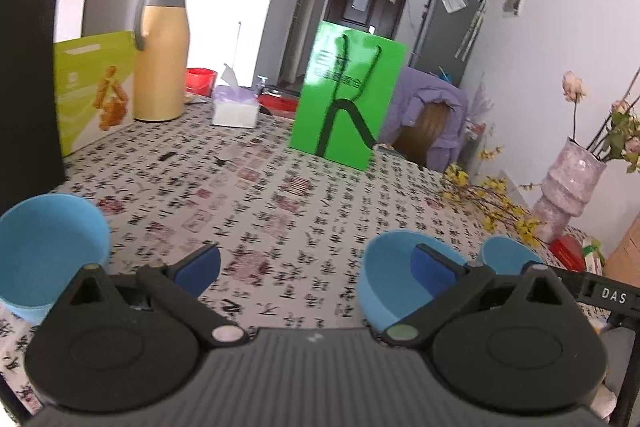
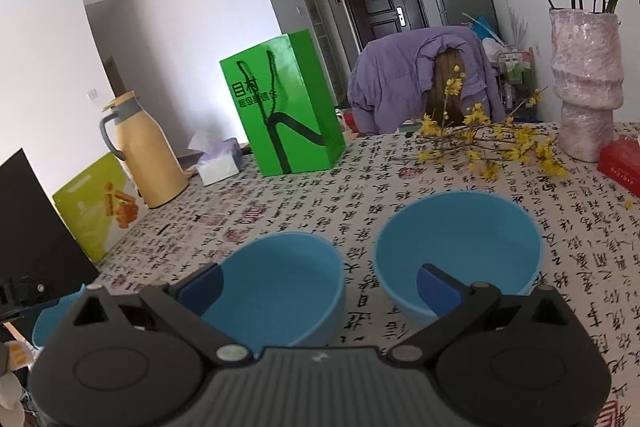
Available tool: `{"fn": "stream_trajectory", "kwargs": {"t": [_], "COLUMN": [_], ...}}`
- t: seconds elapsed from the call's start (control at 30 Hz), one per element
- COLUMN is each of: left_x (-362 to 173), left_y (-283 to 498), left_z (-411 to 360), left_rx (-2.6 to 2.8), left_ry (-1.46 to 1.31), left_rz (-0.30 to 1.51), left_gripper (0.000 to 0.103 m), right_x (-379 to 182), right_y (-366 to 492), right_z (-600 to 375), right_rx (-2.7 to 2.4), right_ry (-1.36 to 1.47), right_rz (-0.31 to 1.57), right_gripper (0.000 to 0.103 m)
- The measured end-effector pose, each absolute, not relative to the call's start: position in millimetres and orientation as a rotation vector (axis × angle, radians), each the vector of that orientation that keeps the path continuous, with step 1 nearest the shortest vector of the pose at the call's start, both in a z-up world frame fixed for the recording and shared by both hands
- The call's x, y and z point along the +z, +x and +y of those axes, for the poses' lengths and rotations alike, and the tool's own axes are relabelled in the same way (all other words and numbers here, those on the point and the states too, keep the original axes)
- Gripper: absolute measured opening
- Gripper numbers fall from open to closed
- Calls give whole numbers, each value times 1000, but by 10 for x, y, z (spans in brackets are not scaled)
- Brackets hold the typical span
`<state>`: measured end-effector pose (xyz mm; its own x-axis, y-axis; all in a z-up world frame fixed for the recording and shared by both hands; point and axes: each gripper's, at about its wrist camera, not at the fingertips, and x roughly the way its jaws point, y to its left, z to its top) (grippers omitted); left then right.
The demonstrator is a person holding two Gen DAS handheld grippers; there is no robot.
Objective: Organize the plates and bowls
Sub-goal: 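Bring both open grippers onto the rims of the next blue bowls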
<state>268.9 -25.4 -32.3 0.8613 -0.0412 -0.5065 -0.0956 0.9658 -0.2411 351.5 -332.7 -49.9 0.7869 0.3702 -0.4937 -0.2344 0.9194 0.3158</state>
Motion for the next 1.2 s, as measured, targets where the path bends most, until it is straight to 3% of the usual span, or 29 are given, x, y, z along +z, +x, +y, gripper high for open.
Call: {"fn": "stream_trajectory", "kwargs": {"t": [0.83, 1.2], "left_x": [-529, -597], "left_y": [3355, 3474], "left_z": [-352, -342], "left_rx": [88, 148], "left_ry": [-397, -386], "left_rz": [699, 711], "left_gripper": [103, 103], "right_x": [-282, -451], "right_y": [4365, 4520], "right_z": [-2849, -2941], "right_rx": [364, 405], "right_ry": [31, 94], "right_rz": [623, 616], "right_gripper": [103, 101]}}
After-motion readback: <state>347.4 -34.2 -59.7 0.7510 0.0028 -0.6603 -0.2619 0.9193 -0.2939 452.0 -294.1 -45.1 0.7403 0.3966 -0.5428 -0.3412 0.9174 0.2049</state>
